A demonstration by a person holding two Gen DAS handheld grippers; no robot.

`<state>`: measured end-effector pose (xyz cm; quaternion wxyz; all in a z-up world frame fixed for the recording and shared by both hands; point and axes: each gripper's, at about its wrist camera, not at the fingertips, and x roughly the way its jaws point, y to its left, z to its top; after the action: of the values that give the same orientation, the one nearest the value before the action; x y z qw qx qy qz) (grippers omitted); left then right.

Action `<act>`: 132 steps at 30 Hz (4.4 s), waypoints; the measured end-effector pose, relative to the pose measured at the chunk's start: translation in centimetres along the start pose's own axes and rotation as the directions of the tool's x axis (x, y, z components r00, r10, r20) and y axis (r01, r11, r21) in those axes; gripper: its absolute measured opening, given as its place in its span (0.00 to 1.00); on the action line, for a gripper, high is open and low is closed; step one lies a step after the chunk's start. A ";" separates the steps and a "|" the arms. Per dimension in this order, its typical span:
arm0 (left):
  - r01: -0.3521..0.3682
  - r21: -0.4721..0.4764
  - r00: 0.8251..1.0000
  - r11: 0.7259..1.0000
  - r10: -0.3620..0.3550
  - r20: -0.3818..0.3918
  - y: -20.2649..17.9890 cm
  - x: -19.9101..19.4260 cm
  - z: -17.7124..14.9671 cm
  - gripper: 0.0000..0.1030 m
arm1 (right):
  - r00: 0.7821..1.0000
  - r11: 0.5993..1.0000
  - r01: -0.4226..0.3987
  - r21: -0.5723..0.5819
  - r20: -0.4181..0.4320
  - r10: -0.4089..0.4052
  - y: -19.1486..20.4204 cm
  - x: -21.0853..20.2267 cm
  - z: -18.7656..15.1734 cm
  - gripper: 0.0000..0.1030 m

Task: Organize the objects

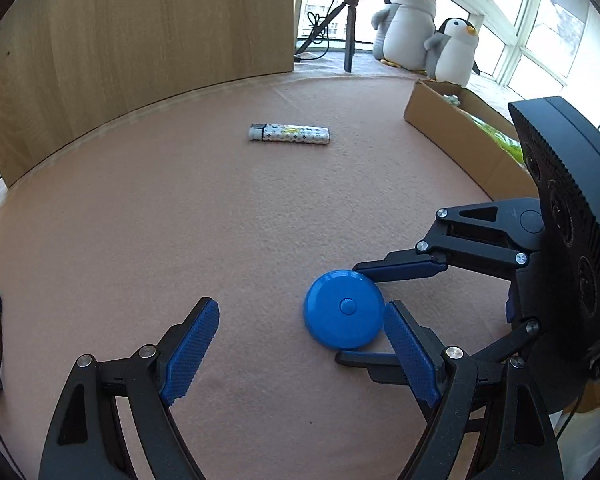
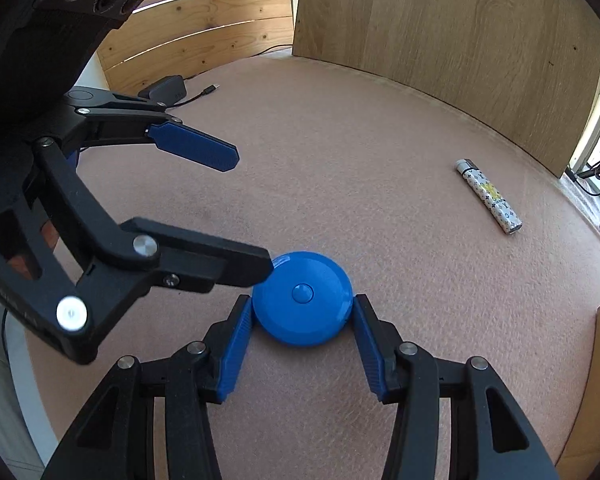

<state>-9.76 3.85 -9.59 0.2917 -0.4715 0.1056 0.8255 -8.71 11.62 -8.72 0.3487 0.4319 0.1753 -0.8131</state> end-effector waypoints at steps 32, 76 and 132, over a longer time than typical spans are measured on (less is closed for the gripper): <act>-0.006 0.162 0.997 0.987 -0.007 0.081 -2.7 1.2 -1.9 0.52 | 0.982 0.983 -0.146 0.115 -0.101 0.158 -3.2 0.8 2.3 0.62; 0.002 0.171 0.998 0.985 -0.012 0.056 -2.2 1.1 -2.5 0.86 | 0.934 0.980 -0.191 -0.063 -0.319 0.162 -2.0 1.7 4.0 0.46; 0.044 0.524 0.979 0.851 -0.140 0.146 -21.2 0.8 13.5 0.64 | 0.993 0.998 0.039 0.047 -0.116 -0.033 -12.6 -14.6 -0.4 0.43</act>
<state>-7.43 27.29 -0.91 0.4553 -0.3044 0.2742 0.7905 -11.89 26.68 2.93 0.3126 0.4835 0.1830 -0.7969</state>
